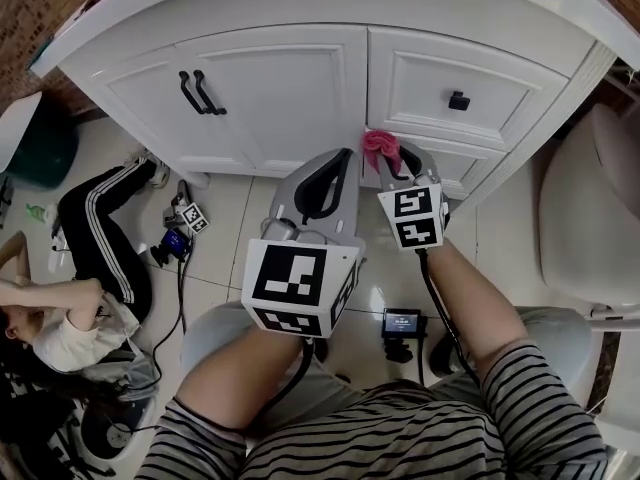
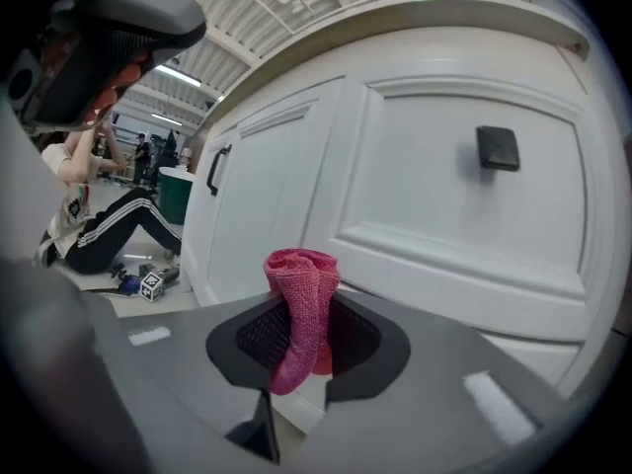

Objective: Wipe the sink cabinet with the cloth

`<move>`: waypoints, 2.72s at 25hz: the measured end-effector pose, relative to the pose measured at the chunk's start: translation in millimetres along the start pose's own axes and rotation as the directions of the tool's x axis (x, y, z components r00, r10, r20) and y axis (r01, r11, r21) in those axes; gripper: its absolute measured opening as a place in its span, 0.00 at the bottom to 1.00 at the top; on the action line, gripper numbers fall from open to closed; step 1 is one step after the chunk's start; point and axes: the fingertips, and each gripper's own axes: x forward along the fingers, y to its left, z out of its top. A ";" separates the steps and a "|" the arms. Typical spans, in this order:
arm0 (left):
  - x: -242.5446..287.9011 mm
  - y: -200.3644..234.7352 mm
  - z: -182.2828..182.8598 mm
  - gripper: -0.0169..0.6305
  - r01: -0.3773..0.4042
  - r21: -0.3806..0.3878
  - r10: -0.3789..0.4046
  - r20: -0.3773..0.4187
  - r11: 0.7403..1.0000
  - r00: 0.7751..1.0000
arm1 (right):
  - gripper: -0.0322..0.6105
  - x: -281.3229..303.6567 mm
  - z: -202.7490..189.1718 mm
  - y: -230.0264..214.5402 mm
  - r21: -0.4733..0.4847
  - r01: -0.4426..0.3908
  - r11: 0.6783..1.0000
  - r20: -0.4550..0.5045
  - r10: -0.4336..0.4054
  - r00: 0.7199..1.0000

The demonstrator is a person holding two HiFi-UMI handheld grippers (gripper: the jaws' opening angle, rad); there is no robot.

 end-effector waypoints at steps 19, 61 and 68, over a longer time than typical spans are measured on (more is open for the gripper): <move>9.0 -26.9 -16.9 0.03 0.051 0.021 -0.050 -0.050 0.998 0.997 | 0.19 -91.2 -74.5 -130.5 0.164 0.314 0.935 -0.128 -0.296 0.947; 4.6 -17.8 -18.7 0.03 0.053 -0.011 -0.054 -0.053 0.999 0.997 | 0.18 -73.3 -170.0 -125.5 0.201 0.387 0.900 -0.310 -0.316 0.897; -1.2 -9.1 -15.1 0.03 0.051 -0.039 -0.053 -0.046 0.998 0.998 | 0.18 25.4 -128.8 43.2 0.062 -0.041 0.997 -0.144 0.050 0.988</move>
